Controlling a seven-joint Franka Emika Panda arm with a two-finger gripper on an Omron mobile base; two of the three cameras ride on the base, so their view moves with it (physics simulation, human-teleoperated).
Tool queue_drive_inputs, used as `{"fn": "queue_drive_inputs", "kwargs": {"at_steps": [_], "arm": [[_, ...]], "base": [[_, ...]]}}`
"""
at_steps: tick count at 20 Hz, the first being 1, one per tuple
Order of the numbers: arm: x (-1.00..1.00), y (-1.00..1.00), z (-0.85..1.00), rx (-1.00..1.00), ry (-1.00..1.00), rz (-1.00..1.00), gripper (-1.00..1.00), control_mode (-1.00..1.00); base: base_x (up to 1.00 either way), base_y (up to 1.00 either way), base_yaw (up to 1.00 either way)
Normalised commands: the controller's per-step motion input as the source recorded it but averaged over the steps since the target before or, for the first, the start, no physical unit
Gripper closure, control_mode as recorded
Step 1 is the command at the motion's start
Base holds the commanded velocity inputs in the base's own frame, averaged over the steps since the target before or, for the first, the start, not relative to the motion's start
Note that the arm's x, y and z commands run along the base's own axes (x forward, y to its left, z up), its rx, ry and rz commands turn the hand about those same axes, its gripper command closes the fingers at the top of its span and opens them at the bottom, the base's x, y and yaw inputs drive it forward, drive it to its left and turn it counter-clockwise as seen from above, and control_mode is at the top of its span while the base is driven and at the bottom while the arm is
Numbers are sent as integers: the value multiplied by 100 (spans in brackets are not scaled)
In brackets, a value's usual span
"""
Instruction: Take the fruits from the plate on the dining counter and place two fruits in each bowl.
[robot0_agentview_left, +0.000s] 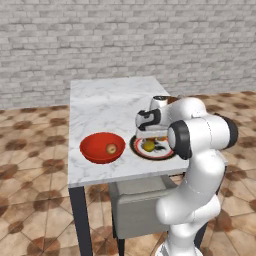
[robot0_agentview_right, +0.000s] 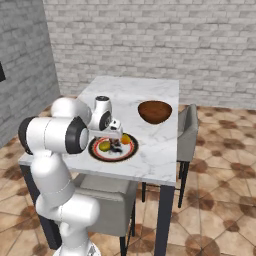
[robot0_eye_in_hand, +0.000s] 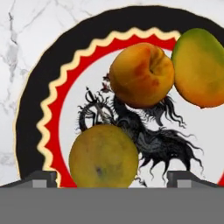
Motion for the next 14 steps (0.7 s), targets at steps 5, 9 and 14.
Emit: {"fn": "queue_drive_inputs", "kwargs": {"at_steps": [5,9,14], "arm": [[3,0,-33,-2,1,0,-100,-100],[12,0,-23,0,0,0,-100,-100],[2,0,-10,0,0,0,-100,-100]], "base": [[0,0,0],[0,0,0],[0,0,0]]}}
